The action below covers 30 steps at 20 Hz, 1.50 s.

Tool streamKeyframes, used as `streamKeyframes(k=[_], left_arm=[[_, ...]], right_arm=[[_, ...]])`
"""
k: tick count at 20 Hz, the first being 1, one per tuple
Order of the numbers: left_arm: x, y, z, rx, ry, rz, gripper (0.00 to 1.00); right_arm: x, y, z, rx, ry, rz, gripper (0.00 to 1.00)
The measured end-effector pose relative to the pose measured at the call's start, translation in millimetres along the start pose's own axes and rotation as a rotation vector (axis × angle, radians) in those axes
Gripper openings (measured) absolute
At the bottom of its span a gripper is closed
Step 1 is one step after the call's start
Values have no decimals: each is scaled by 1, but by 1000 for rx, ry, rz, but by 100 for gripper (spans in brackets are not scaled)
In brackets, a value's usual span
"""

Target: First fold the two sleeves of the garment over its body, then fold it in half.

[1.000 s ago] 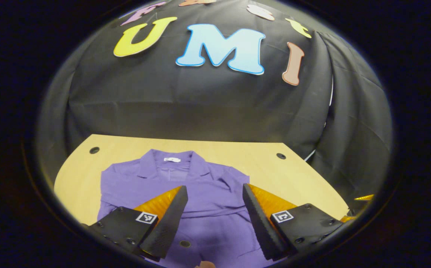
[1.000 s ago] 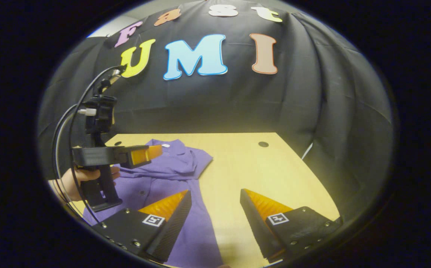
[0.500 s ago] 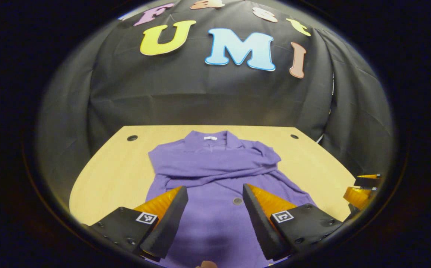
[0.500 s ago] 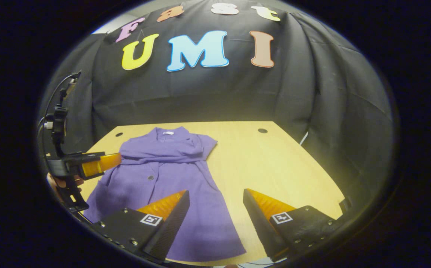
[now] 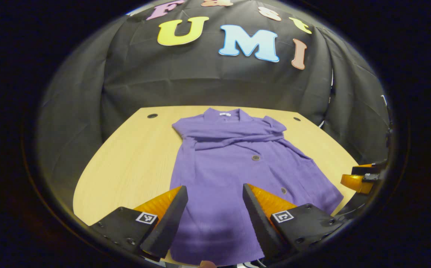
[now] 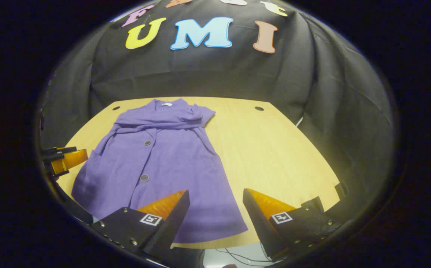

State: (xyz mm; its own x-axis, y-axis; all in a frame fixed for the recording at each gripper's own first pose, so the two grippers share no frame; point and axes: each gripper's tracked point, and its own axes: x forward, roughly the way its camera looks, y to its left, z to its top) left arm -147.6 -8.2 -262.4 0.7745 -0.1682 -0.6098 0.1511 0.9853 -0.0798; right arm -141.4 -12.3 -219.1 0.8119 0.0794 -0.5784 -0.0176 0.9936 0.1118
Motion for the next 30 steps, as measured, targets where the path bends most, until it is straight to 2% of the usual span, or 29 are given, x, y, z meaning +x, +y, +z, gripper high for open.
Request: streamKeyframes(k=[5, 10, 14, 17, 19, 20, 22, 24, 27, 29, 30], left_arm=[[-28, 28, -36, 22, 21, 16, 95], [-42, 59, -84, -42, 104, 40, 96], [-47, 60, -104, -88, 124, 7, 96], [-44, 56, -121, -102, 160, 9, 95], [-44, 43, -122, -83, 160, -10, 95], [-41, 39, -123, -68, 161, -13, 100], [-39, 30, -125, -36, 163, -20, 95], [-36, 23, -125, -20, 160, -31, 95], [-32, 19, -128, 34, 161, -25, 99], [-31, 23, -132, 67, 163, -1, 86], [-30, 21, -131, 79, 163, -6, 78]], right_arm=[[8, -4, -24, 35, 53, -1, 90], [20, -15, -47, 62, 104, -31, 90], [28, -19, -62, 133, 133, -18, 90], [31, -12, -70, 132, 153, 10, 91], [36, -6, -78, 124, 168, 41, 91], [37, -7, -81, 109, 169, 35, 93], [37, -5, -84, 98, 175, 35, 94], [36, -4, -87, 107, 169, 30, 98], [35, -2, -88, 105, 183, 26, 98], [35, 1, -87, 110, 194, 30, 95], [35, 3, -87, 111, 199, 33, 78]])
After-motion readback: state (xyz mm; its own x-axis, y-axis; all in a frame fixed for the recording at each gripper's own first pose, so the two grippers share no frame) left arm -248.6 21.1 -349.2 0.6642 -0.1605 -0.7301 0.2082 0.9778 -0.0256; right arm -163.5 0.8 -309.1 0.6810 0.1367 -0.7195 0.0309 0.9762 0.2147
